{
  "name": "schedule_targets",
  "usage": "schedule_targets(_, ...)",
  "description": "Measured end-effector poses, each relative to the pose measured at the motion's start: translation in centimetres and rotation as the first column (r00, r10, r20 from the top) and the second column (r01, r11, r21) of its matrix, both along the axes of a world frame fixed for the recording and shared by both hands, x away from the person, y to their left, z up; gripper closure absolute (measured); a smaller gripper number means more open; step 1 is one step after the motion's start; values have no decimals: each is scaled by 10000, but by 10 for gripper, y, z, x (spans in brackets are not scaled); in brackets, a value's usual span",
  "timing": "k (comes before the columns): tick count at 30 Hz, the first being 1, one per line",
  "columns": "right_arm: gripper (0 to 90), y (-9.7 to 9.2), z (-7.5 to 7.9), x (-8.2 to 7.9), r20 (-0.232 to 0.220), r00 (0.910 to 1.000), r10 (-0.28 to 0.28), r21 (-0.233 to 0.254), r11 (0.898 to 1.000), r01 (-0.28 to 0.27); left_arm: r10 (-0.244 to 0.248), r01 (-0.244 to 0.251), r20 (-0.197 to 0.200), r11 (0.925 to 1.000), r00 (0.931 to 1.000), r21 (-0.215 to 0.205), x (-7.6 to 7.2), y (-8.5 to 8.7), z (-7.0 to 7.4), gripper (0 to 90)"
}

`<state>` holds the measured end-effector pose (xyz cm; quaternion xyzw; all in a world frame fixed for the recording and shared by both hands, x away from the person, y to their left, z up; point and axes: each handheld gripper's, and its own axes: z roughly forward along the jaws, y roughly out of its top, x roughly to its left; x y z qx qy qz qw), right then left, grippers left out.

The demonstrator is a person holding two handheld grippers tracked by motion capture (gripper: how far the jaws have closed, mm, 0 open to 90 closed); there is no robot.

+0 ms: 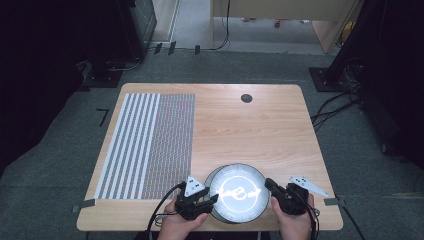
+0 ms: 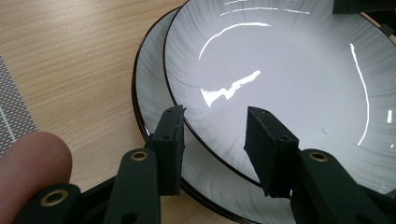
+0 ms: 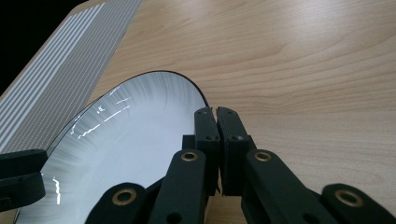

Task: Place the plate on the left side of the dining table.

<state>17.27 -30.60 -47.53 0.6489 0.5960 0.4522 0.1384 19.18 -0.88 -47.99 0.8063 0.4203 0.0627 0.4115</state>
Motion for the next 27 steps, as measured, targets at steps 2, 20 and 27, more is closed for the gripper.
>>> schedule_targets(2, 867, -3, 0, 0, -126, 9998, 129, 161, 9998, -127, 10, -10, 8, 10000, 10000, 2, 0, 0, 0, 581)
schedule_targets(20, 784, 3, 2, -11, -1565, 9876, 153, 392, 9992, -92, 40, -40, -7, 10000, 10000, -72, 0, 0, -1, 581)
schedule_targets(27, 807, 6, 0, -9, -1749, 9845, -146, 467, 9986, 231, 73, -73, 69, 10000, 9999, -39, 0, 0, -1, 581)
